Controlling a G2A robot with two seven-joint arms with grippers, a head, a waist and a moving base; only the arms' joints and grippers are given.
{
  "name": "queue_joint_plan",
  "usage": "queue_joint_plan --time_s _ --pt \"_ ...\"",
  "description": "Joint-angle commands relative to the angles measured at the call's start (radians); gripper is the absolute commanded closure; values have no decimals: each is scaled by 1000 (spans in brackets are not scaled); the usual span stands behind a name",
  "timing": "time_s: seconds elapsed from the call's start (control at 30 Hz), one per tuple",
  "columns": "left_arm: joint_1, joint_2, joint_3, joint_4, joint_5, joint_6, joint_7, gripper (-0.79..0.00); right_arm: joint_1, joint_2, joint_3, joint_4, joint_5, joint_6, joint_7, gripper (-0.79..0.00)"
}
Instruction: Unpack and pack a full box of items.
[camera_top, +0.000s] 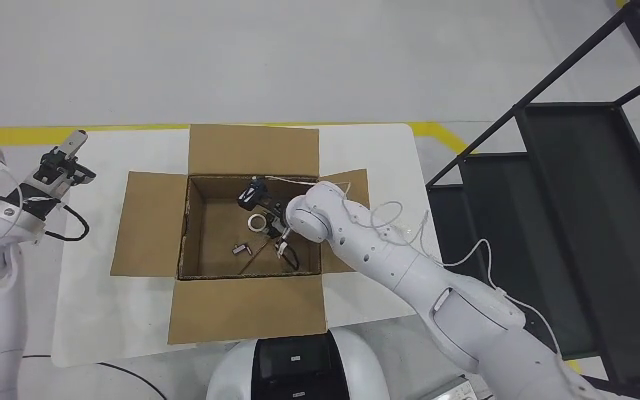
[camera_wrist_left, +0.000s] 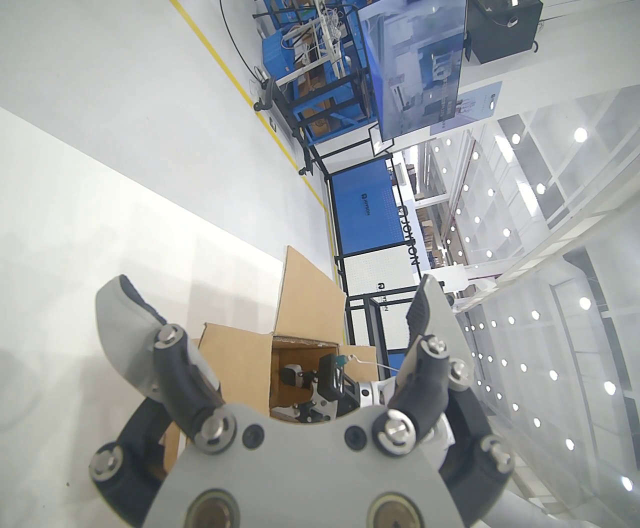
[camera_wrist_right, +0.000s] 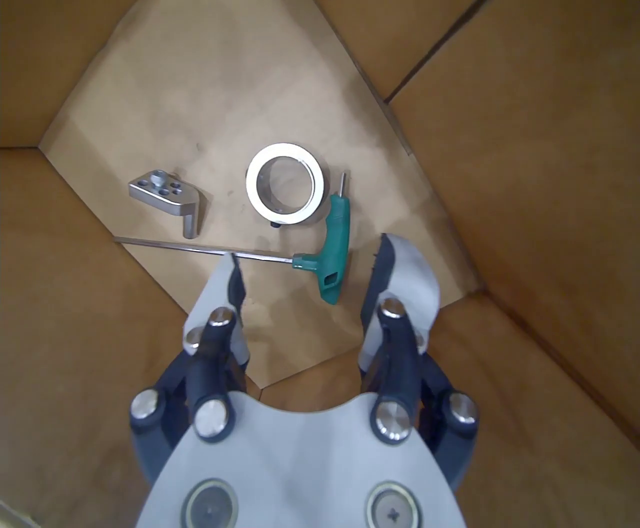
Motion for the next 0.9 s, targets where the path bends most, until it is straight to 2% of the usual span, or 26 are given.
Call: queue_joint_plan --time_s 0.0,0.37,0.6,0.67,0.7,0.73,0.77,0.87 --pt "0 0 0 0 0 0 0 -785 11 -10 -13 32 -8 0 -4 -391" --pt "0 0 0 0 0 0 0 -785 57 -72 -44 195 28 -1 -60 -388" --pt "0 0 0 0 0 0 0 -785 75 -106 -57 287 46 -4 -79 -345" --pt "0 0 0 0 0 0 0 -785 80 -115 -57 306 57 -10 -87 -274" --pt "0 0 0 0 0 0 0 -785 83 -119 -57 315 58 -13 -89 -203" --pt "0 0 0 0 0 0 0 -785 85 -123 -58 323 62 -17 -89 -80" --pt "0 0 0 0 0 0 0 -785 88 -127 -58 330 64 -21 -90 0" --pt "0 0 0 0 0 0 0 -785 95 -138 -58 347 72 -29 -93 0"
